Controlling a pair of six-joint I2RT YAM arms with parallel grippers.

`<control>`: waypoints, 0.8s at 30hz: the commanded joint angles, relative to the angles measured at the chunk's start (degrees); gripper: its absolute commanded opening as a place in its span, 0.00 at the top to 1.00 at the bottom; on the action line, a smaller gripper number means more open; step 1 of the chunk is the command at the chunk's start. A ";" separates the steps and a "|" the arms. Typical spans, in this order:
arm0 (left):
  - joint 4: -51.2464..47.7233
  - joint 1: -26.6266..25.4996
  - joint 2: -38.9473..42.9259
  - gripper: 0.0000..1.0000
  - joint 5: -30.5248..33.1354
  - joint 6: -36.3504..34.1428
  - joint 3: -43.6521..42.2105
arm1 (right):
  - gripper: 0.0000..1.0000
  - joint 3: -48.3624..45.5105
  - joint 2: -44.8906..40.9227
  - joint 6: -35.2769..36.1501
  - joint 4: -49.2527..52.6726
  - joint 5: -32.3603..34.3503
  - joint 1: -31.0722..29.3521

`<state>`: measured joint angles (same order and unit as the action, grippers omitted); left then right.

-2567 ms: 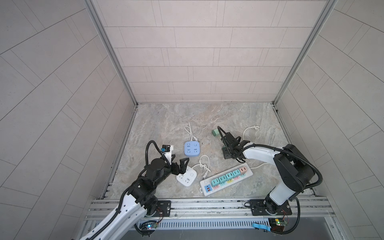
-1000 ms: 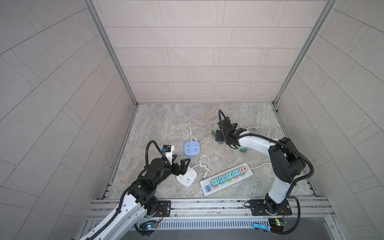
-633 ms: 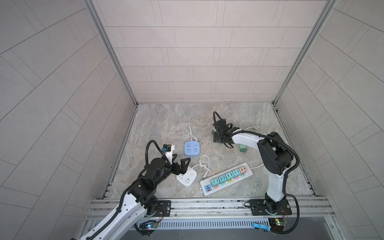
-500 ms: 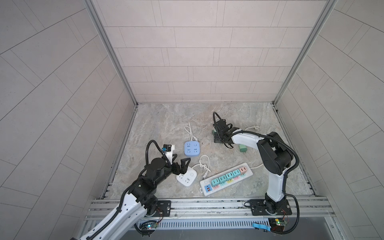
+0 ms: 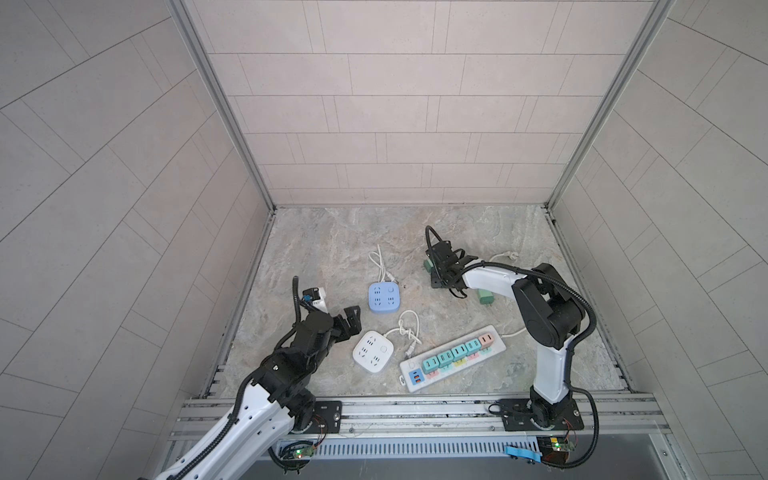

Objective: Insert the plug
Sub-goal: 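Lift the green adapter with the right gripper toward the approaching left gripper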

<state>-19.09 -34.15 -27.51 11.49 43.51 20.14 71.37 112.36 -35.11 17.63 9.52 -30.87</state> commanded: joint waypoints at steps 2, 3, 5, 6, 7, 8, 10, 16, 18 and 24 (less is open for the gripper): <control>-0.70 0.20 -0.06 0.00 0.90 2.15 0.82 | 0.53 0.71 1.50 0.65 0.76 -1.48 -0.42; -0.45 0.23 -0.22 0.00 0.46 1.59 0.95 | 0.56 0.40 1.19 0.74 0.52 -1.44 -0.44; 0.89 0.23 -0.74 0.00 -0.84 0.35 1.13 | 0.60 -0.54 0.06 1.14 0.00 -1.68 -0.62; 1.69 0.23 -1.00 0.00 -1.69 -0.31 1.15 | 0.62 -1.04 -0.65 1.46 -0.36 -1.72 -0.76; 3.01 0.23 -1.32 0.00 -2.89 -1.33 1.13 | 0.65 -1.66 -1.62 1.82 -0.73 -1.87 -0.91; 4.46 0.25 -1.64 0.00 -4.31 -2.47 1.15 | 0.68 -2.41 -2.76 2.31 -1.49 -1.99 -1.12; 7.13 0.23 -2.37 0.00 -7.80 -5.81 1.45 | 0.72 -4.49 -5.59 3.91 -3.80 -2.17 -2.01; 9.64 0.23 -6.43 0.01 -15.07 -11.57 5.49 | 0.78 -15.24 -19.77 11.60 -15.93 -2.31 -6.25; 9.91 0.23 -8.36 0.02 -18.12 -13.31 7.33 | 0.79 -19.62 -25.60 15.28 -20.35 -1.94 -8.11; 12.41 0.21 -13.18 0.16 -29.23 -16.64 12.41 | 0.89 -32.17 -41.27 29.05 -32.81 -1.23 -16.00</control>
<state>-9.58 -34.15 -39.77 -10.70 29.76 29.91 43.59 75.29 -15.27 -6.98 7.29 -44.18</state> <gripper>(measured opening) 0.849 0.455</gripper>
